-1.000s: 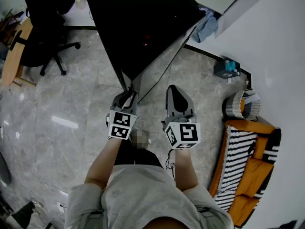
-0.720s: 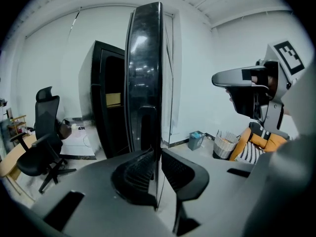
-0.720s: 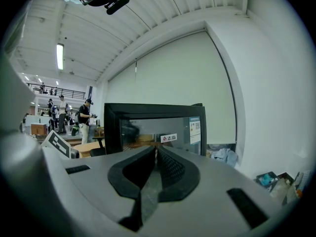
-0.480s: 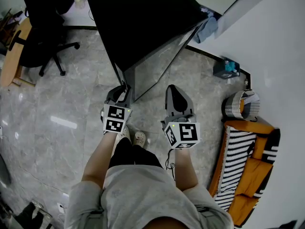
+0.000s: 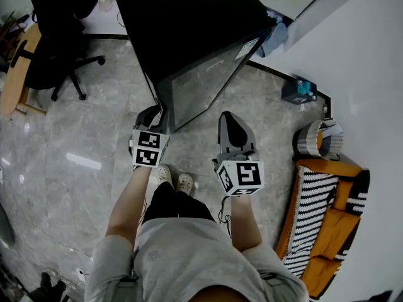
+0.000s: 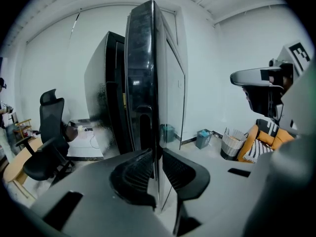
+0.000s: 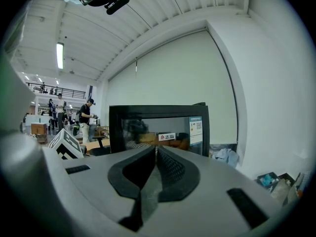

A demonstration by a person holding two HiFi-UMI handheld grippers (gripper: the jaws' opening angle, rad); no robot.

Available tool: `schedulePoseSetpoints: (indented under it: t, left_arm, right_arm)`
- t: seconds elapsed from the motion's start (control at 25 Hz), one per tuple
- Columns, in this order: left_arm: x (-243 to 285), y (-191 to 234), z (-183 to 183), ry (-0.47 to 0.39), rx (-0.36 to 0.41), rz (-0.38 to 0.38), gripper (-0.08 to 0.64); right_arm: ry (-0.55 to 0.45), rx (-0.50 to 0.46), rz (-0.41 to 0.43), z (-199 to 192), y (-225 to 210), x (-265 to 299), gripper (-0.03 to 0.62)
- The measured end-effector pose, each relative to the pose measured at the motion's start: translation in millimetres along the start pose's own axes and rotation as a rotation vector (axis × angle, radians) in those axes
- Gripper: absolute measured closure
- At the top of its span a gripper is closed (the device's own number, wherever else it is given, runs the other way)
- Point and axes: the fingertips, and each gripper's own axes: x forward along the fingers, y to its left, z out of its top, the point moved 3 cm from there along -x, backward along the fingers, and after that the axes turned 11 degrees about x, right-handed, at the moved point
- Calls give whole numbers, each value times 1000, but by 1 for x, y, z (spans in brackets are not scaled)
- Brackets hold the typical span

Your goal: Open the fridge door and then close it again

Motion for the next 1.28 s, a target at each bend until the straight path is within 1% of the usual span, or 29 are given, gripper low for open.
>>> schedulePoseSetpoints:
  t: [0.32,0.92,1.28]
  left_arm:
    - [8,20,0,11,2,12,500]
    - [20,42,0,16,-4,19,495]
    - [23,46,1,17,-18,7,492]
  right_arm:
    - [2,-4,-3,0,2,6,566]
    - [7,-8,-11,-1,3,14,566]
    - [10,-11,-3,-1,7,18,567]
